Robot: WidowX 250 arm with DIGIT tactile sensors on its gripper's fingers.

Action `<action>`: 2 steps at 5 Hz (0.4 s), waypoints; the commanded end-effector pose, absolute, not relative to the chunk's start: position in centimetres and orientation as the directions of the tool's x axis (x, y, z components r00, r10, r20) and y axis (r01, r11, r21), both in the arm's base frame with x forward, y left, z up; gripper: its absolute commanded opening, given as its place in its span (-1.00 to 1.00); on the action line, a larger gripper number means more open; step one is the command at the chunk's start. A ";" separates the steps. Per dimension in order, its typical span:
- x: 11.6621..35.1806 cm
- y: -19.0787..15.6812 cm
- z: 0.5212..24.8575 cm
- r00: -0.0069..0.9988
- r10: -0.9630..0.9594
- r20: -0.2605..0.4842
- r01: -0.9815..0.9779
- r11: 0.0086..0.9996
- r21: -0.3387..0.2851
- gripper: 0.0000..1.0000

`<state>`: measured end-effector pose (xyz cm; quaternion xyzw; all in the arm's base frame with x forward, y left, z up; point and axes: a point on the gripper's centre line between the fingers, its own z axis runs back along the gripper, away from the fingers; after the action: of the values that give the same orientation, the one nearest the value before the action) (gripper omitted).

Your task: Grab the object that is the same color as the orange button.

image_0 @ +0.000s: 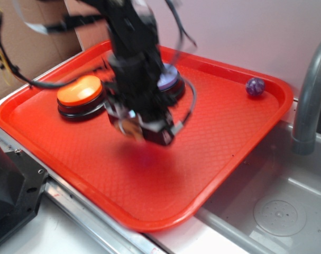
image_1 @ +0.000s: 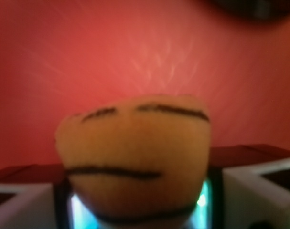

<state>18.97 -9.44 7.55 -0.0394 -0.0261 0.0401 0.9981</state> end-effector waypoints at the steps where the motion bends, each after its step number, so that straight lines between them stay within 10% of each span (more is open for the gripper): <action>1: 15.9 -3.8 17.7 0.992 0.086 0.090 -0.089 0.996 0.031 -1.00; 2: 15.7 -0.5 18.7 0.981 0.157 0.115 -0.163 0.986 0.045 -1.00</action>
<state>15.62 -0.06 17.58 0.0299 -0.0312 0.0826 0.9956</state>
